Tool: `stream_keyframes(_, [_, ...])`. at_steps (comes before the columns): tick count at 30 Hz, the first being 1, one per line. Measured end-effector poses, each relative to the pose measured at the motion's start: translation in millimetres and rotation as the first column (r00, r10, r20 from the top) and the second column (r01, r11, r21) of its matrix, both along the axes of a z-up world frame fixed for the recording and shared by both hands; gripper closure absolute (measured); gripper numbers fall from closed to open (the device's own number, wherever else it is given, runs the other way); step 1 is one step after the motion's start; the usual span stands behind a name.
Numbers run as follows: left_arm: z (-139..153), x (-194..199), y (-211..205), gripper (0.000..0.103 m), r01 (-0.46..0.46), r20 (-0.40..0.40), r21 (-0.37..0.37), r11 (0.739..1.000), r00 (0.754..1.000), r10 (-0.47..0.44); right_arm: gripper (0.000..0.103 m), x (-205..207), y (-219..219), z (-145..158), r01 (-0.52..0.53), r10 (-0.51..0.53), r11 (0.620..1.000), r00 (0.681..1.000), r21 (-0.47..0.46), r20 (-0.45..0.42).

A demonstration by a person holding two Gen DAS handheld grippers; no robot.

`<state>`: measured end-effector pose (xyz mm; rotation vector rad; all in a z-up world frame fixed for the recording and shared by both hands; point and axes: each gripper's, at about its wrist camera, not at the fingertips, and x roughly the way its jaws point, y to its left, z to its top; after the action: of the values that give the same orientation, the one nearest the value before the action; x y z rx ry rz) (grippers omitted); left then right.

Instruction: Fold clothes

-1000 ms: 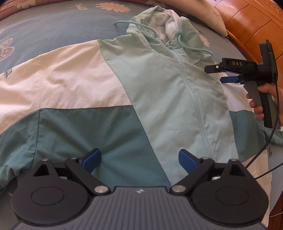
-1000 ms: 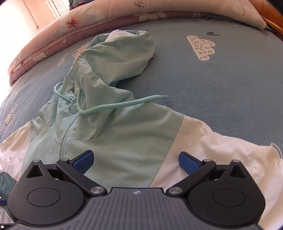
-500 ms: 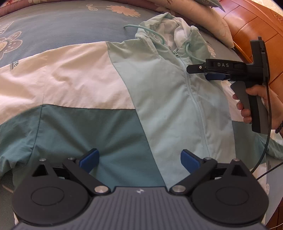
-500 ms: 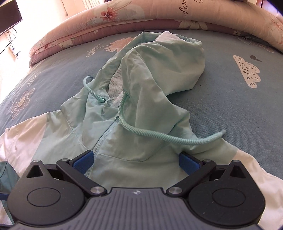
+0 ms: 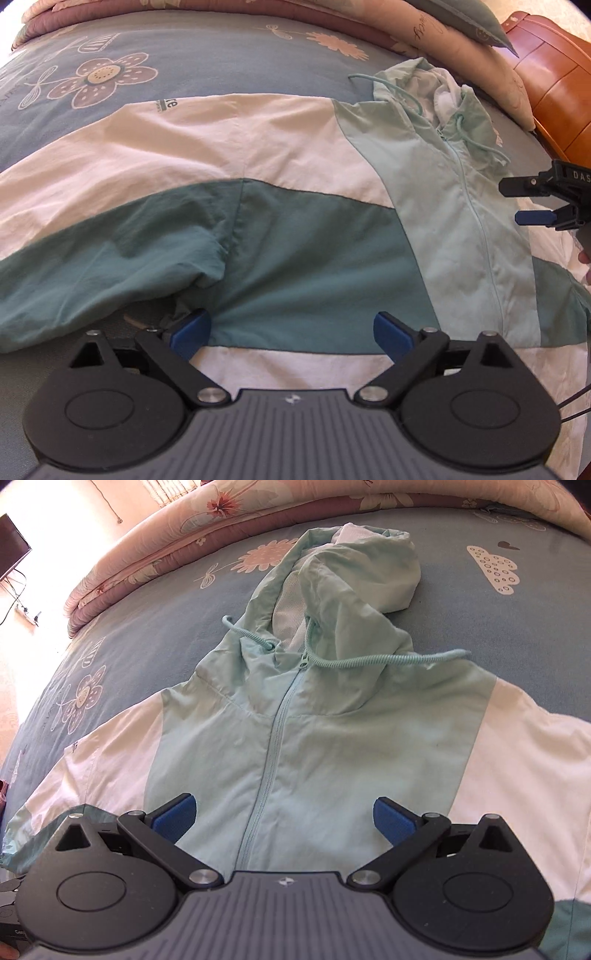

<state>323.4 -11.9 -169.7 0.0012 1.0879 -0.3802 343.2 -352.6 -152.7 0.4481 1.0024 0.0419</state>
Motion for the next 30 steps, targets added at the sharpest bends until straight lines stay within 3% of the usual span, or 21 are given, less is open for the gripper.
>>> stream_keyframes(2, [6, -3, -3, 0.009, 0.017, -0.014, 0.015, 1.000, 1.000, -0.017, 0.000, -15, 19, 3, -0.029, 0.029, 1.000, 1.000, 0.005, -0.008])
stream_keyframes(4, [13, -7, 0, 0.008, 0.016, -0.005, -0.026, 1.000, 1.000, -0.016, 0.000, -27, 38, 7, -0.051, 0.051, 0.999, 0.999, 0.007, -0.009])
stream_keyframes(8, [2, -8, 9, 0.008, -0.018, -0.031, -0.013, 1.000, 0.999, 0.017, 0.000, -39, 66, 0, -0.075, 0.078, 0.996, 0.996, 0.047, -0.050])
stream_keyframes(13, [0, -17, 23, 0.008, -0.008, -0.032, -0.026, 1.000, 0.999, 0.007, 0.000, -41, 94, -20, -0.109, 0.109, 0.994, 0.982, 0.007, -0.153])
stream_keyframes(20, [8, -27, 53, 0.008, -0.064, -0.093, -0.078, 0.995, 0.994, 0.057, 0.000, -37, 101, -27, -0.100, 0.090, 0.994, 0.979, -0.044, -0.185])
stream_keyframes(24, [19, -27, 53, 0.008, -0.098, -0.127, -0.059, 0.993, 0.988, 0.090, 0.000, -36, 111, -29, -0.106, 0.085, 0.989, 0.978, -0.104, -0.192])
stream_keyframes(30, [27, -23, 56, 0.008, -0.142, -0.171, -0.074, 0.987, 0.977, 0.128, 0.000, -35, 143, -34, -0.157, 0.094, 0.945, 0.971, -0.288, -0.222])
